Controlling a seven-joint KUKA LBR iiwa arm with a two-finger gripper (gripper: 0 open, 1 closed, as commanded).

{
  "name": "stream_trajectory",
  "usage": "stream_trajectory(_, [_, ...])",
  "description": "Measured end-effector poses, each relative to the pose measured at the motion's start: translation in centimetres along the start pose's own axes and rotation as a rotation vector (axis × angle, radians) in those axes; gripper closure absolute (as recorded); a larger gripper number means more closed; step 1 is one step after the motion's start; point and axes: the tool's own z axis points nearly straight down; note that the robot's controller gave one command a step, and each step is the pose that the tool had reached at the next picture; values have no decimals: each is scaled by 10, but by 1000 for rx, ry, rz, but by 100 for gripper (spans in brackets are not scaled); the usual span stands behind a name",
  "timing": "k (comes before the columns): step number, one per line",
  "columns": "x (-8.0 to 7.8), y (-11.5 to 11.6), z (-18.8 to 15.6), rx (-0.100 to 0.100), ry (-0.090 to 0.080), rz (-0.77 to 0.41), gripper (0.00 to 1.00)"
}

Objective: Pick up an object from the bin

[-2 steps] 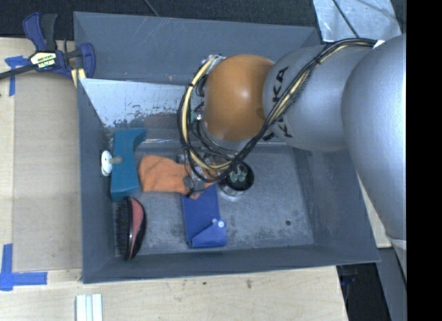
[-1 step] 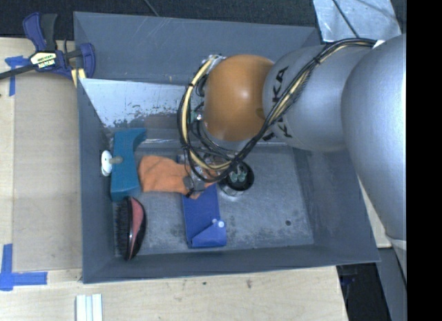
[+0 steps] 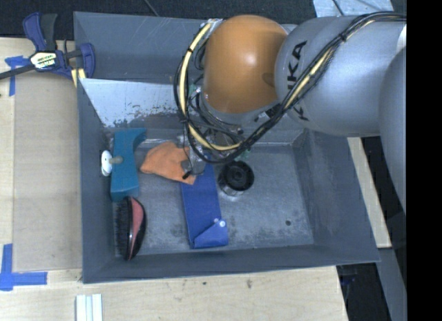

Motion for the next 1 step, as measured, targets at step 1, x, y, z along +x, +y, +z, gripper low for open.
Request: stream_trajectory(1, [0,0,0,0,0,1,100])
